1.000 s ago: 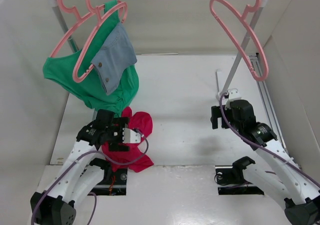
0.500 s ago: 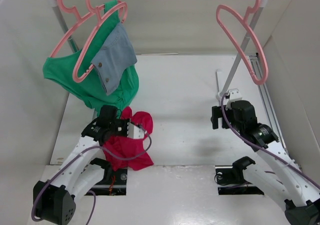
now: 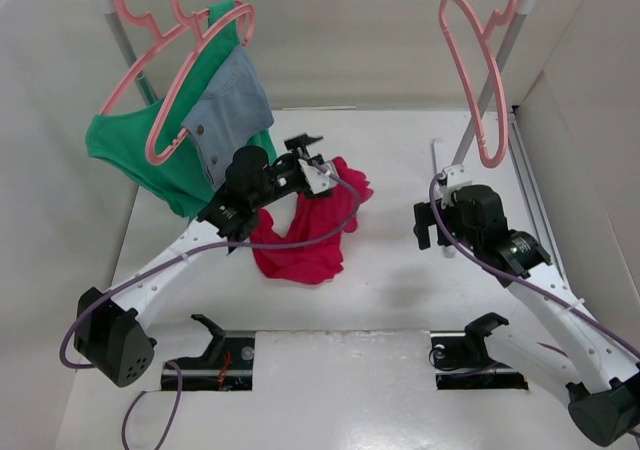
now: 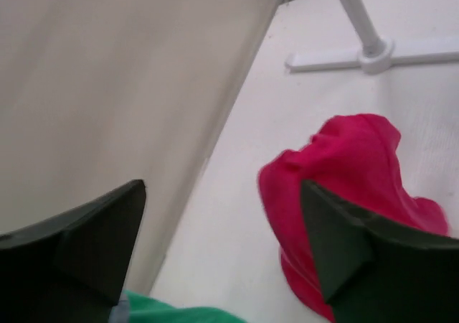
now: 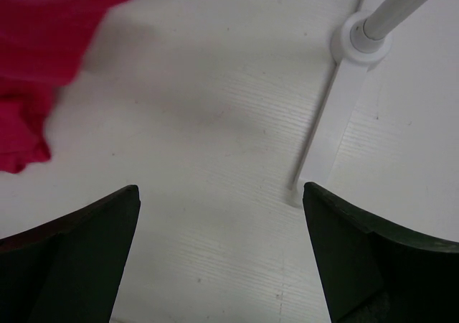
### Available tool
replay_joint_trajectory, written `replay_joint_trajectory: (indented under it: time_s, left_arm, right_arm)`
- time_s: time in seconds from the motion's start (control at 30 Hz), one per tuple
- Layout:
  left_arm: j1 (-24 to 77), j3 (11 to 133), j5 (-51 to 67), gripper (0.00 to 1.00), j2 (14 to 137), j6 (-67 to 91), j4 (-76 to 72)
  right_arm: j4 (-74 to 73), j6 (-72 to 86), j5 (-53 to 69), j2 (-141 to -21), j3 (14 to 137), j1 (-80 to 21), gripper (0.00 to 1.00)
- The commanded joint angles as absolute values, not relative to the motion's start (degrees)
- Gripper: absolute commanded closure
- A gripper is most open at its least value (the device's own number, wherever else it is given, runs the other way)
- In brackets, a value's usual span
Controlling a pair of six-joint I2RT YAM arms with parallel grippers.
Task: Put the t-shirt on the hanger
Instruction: Move the tshirt to the center of the board
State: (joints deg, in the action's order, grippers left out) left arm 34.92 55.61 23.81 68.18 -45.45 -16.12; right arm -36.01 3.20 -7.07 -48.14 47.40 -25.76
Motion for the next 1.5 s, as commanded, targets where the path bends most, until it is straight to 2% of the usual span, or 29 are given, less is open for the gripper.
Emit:
replay_joint_trajectory:
  time_s: [0.0, 0.03, 0.27, 0.37, 0.53, 0.77, 0.9, 0.93, 0.97, 1.03, 1.07, 1.13, 1.17, 1.2, 1.23, 1.27, 1.3, 1.47]
  left_arm:
    - [34.9, 57.6, 27.4, 0.05, 68.6, -43.2, -17.7]
    - [34.9, 56.7, 27.4, 0.0, 67.9, -43.2, -14.3]
    - [34.9, 49.4, 19.8, 0.0, 62.5, -41.5, -2.2]
    - [34.9, 45.5, 19.8, 0.06, 61.3, -48.0, 7.4]
    - [35.4, 37.5, 22.1, 0.0, 60.0, -54.8, 13.3]
    - [36.0, 30.8, 22.6, 0.0, 61.8, -59.8, 6.3]
    - [36.6, 28.7, 25.7, 0.0, 62.3, -61.4, 4.0]
    - [36.6, 28.1, 26.6, 0.0, 62.9, -61.4, 3.3]
    - [36.6, 28.1, 27.2, 0.0, 62.9, -61.4, 2.0]
    - [36.6, 27.5, 28.3, 0.1, 63.5, -62.0, 0.9]
    - [36.6, 27.5, 28.8, 0.14, 63.5, -62.1, -0.3]
    - [36.6, 27.0, 28.8, 0.25, 64.0, -62.1, -1.4]
    - [36.6, 27.0, 29.4, 0.31, 64.0, -62.1, -1.4]
    - [36.6, 27.0, 29.4, 0.43, 64.5, -62.1, -2.3]
    - [36.6, 27.0, 29.4, 0.65, 64.5, -62.1, -3.0]
    - [36.6, 27.0, 29.4, 0.98, 64.5, -61.4, -3.5]
    - [36.6, 27.0, 29.4, 1.0, 65.1, -61.4, -3.5]
    - [37.1, 28.5, 27.4, 1.0, 65.1, -60.9, -1.1]
  right_arm:
    - [-34.1, 2.4, -6.1, -48.0, 49.9, -27.2, 0.0]
    - [-34.1, 2.4, -6.1, -48.0, 49.9, -27.2, 0.0]
    - [-33.4, 1.8, -3.5, -49.1, 48.3, -27.8, 0.0]
    - [-30.1, 1.8, -1.6, -52.1, 47.7, -28.5, 0.0]
    - [-23.4, 1.8, -1.1, -62.9, 49.2, -31.1, 0.0]
    - [-20.6, 1.8, -1.0, -79.7, 55.3, -31.1, 0.0]
    - [-17.9, 1.3, -0.4, -85.5, 55.8, -30.0, 0.0]
    - [-17.1, 1.3, 0.1, -86.3, 55.8, -30.0, 0.03]
    - [-16.0, 0.7, 2.4, -87.1, 55.1, -28.7, 0.13]
    - [-13.1, 0.7, 5.0, -88.8, 54.1, -27.8, 0.29]
    - [-13.1, 0.7, 6.4, -89.3, 53.4, -27.8, 0.46]
    - [-12.6, 0.7, 7.5, -90.0, 52.9, -27.1, 0.58]
    - [-12.6, 0.7, 8.6, -90.0, 52.9, -26.5, 0.67]
    - [-12.6, 0.0, 9.1, -90.5, 52.9, -26.5, 0.76]
    - [-12.6, 0.0, 9.7, -90.5, 52.9, -26.5, 0.86]
    - [-12.6, -0.5, 9.7, -90.5, 52.9, -26.5, 0.95]
    - [-12.6, -0.5, 10.2, -89.9, 52.9, -26.5, 1.0]
    - [-13.7, -0.5, 10.2, -84.7, 50.9, -26.0, 1.0]
